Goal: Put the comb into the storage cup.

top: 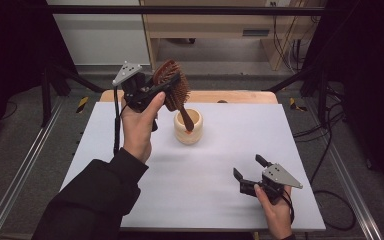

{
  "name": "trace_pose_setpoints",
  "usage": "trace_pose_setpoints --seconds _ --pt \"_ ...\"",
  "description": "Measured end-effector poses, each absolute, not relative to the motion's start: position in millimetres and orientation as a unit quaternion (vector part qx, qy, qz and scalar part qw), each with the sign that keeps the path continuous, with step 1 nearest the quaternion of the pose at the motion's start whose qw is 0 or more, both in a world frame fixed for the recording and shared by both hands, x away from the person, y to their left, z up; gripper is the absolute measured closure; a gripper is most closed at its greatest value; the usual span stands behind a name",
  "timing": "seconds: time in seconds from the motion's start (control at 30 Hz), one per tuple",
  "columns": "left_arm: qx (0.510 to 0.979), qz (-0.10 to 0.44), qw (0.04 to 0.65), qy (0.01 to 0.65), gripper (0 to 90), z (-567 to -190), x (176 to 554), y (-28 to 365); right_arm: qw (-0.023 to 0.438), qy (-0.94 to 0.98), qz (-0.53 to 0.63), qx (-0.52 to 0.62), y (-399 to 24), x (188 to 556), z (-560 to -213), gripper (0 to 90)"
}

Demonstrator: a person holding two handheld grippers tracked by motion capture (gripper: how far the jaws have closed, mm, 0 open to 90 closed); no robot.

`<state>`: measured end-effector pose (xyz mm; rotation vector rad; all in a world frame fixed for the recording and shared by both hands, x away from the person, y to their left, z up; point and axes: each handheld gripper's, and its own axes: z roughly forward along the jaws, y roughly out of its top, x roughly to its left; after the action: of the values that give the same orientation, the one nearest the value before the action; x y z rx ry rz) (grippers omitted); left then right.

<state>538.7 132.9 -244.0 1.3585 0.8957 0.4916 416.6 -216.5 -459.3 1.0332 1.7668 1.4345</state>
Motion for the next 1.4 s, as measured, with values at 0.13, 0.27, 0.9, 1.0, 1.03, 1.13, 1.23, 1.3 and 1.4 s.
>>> trace_pose_setpoints --seconds 0.13,0.27,0.9,1.0,1.03,1.13,1.23,1.3,1.4 --pt "0.594 0.219 0.664 0.398 49.5 -241.8 545.1 133.2 0.314 0.671 0.544 0.393 -216.9 416.9 -460.3 8.8" --pt "0.591 0.220 0.664 0.401 49.5 -240.3 547.6 133.7 0.315 0.674 0.544 0.387 -216.4 416.9 -460.6 8.5" --pt "0.579 0.207 0.668 0.419 49.4 -234.2 570.6 134.7 0.313 0.672 0.546 0.390 -217.4 416.9 -460.6 7.9" --pt "0.578 0.219 0.666 0.417 49.4 -231.0 574.5 135.0 0.312 0.673 0.546 0.389 -217.4 417.2 -460.9 7.9" --pt "0.579 0.224 0.665 0.416 49.4 -229.5 576.2 134.9 0.313 0.674 0.546 0.388 -217.3 417.3 -460.9 7.9" --pt "0.579 0.232 0.664 0.412 49.4 -227.3 579.8 134.1 0.313 0.674 0.546 0.387 -217.0 417.4 -461.0 7.9" --pt "0.582 0.238 0.661 0.409 49.3 -227.0 583.6 132.5 0.313 0.673 0.547 0.387 -217.2 417.1 -461.0 7.9" --pt "0.586 0.243 0.659 0.405 49.3 -228.0 585.6 130.2 0.312 0.673 0.547 0.387 -217.3 417.2 -461.1 7.9" --pt "0.592 0.252 0.651 0.401 49.3 -231.4 589.1 125.5 0.311 0.674 0.547 0.387 -216.9 417.1 -461.4 7.9"
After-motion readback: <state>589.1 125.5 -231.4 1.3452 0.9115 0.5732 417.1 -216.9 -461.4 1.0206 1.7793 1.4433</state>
